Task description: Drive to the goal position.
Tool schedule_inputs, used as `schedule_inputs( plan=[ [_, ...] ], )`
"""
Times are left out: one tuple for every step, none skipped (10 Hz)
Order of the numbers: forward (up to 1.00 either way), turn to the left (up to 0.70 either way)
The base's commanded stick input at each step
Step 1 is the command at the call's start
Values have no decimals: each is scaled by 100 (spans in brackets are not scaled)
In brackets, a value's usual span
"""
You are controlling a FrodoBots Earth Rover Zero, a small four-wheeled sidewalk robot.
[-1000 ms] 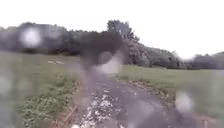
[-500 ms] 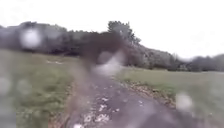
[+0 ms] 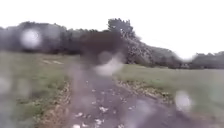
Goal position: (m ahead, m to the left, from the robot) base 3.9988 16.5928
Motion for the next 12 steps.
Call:
schedule_inputs(
  plan=[
    [85, 0],
    [85, 16],
    [85, 26],
    [85, 32],
    [85, 18],
    [85, 4],
    [85, 0],
    [85, 0],
    [85, 0],
    [85, 0],
    [85, 30],
    [85, 32]
  ],
)
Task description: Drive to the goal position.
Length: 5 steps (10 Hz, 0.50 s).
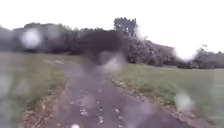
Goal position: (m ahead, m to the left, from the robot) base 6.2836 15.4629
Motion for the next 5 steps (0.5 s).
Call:
schedule_inputs(
  plan=[
    [85, 34],
    [85, 34],
    [85, 34],
    [85, 24],
    [85, 10]
  ],
)
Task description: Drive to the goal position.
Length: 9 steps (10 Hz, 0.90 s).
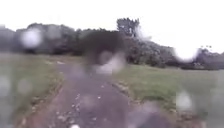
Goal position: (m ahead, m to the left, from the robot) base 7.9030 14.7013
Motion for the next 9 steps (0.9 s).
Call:
schedule_inputs(
  plan=[
    [85, 0],
    [85, 0],
    [85, 0],
    [85, 0],
    [85, 0],
    [85, 21],
    [85, 30],
    [85, 26],
    [85, 10]
  ],
)
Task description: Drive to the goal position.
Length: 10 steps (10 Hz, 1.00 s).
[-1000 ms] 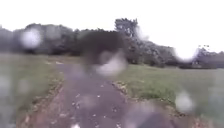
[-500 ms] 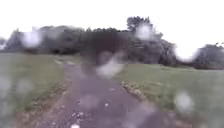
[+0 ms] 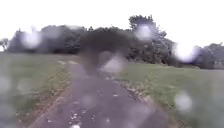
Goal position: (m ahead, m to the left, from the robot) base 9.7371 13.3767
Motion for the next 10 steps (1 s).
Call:
schedule_inputs(
  plan=[
    [85, 0],
    [85, 0],
    [85, 0],
    [85, 0],
    [85, 0],
    [85, 0],
    [85, 0],
    [85, 0],
    [85, 0],
    [85, 0]
  ],
)
